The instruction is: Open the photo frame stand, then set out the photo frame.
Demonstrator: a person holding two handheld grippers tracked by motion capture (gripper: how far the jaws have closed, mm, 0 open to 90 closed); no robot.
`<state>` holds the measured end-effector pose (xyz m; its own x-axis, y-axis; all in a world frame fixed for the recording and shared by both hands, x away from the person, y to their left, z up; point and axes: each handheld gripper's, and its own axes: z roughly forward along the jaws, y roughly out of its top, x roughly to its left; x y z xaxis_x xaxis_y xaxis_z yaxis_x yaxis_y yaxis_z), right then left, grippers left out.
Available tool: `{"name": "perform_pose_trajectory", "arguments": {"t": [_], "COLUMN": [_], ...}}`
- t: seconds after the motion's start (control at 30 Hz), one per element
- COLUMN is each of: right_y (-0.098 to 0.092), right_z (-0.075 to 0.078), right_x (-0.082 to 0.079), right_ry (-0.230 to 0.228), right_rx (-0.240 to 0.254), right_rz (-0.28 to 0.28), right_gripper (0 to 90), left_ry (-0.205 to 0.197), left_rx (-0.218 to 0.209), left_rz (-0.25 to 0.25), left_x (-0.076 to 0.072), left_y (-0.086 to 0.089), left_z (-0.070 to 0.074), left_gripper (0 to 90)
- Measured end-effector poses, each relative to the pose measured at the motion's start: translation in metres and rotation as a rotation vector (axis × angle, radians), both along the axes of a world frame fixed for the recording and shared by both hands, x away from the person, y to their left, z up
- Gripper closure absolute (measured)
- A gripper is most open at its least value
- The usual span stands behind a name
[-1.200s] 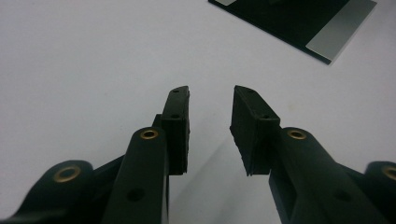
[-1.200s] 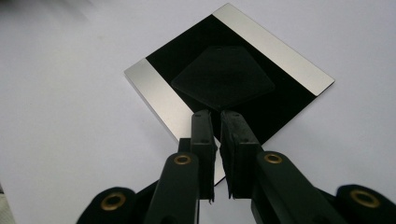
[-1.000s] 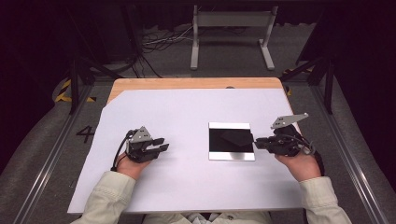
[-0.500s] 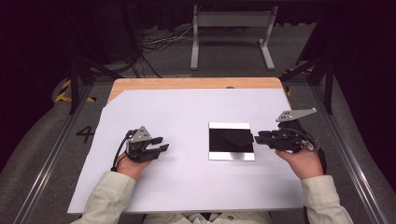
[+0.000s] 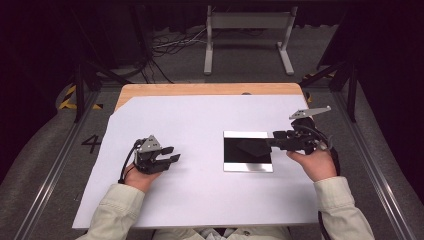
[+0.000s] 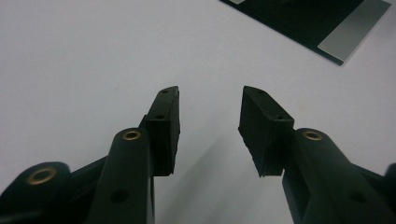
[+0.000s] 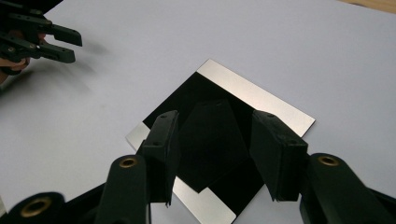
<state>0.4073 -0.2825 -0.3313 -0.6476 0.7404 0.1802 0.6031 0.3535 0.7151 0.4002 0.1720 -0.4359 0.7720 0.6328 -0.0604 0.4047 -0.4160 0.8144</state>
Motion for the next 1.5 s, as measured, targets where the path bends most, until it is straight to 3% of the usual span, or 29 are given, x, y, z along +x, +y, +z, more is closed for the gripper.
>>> {"name": "perform_pose_trajectory", "arguments": {"t": [0.5,1.0,1.5], "right_y": [0.002,-0.001,-0.006], "right_z": [-0.004,-0.012,-0.025], "right_x": [0.028,0.049,0.068], "right_ry": [0.101,0.214,0.338], "right_rx": [-0.023,-0.003,0.054], "right_rz": [-0.022,-0.040,-0.044], "right_gripper": [47.8,45.7,42.1], "left_ry": [-0.002,-0.002,-0.002], "left_rx": [-0.005,-0.001,-0.002], "left_rz": [0.003,0.002,0.002], "left_x": [-0.001,0.000,0.000], "left_y": [0.001,0.000,0.001], "left_z": [0.000,-0.001,-0.002], "left_gripper": [58.2,58.1,58.0]}}
